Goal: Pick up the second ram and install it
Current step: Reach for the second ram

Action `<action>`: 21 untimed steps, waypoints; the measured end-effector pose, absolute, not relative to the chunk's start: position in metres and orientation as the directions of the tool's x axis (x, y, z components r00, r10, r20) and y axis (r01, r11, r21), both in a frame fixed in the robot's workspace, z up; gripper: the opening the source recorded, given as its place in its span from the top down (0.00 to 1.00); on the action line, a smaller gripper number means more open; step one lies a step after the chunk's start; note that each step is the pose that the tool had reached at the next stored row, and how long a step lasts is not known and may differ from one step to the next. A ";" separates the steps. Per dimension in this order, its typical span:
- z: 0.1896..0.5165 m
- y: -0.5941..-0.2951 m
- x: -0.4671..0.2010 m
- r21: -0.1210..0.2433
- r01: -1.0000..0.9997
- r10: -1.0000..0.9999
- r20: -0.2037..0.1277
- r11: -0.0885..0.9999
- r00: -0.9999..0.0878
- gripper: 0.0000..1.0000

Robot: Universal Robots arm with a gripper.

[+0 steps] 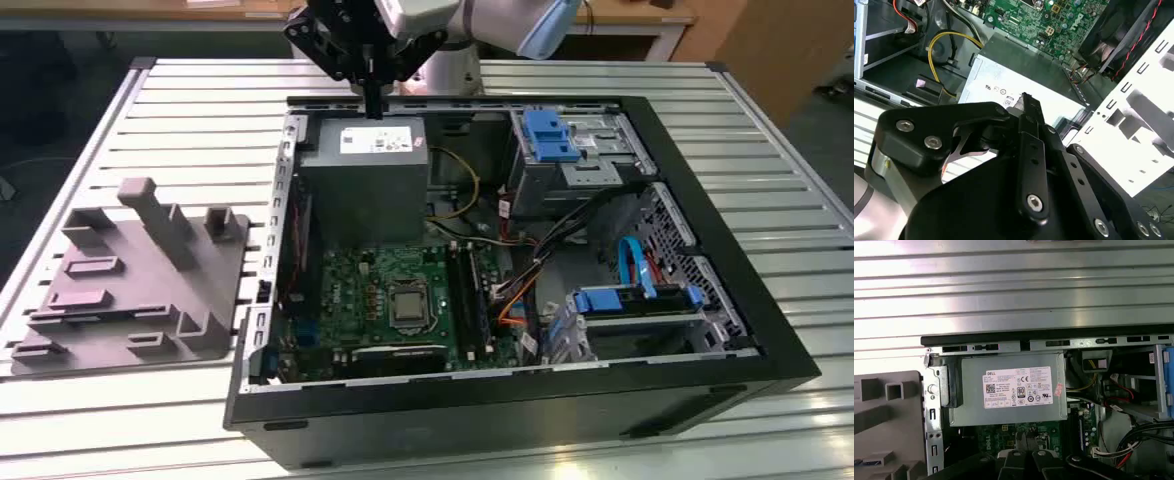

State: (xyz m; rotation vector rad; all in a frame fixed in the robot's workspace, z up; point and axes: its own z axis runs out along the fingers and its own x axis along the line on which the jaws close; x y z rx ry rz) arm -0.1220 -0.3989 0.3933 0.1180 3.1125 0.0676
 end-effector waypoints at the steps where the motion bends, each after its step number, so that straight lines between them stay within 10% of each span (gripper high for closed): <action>1: 0.393 -0.399 -0.122 0.044 0.075 0.076 -0.024 0.996 -0.997 0.90; 21: 0.393 -0.399 -0.134 0.045 0.075 0.076 -0.025 0.996 -0.997 0.90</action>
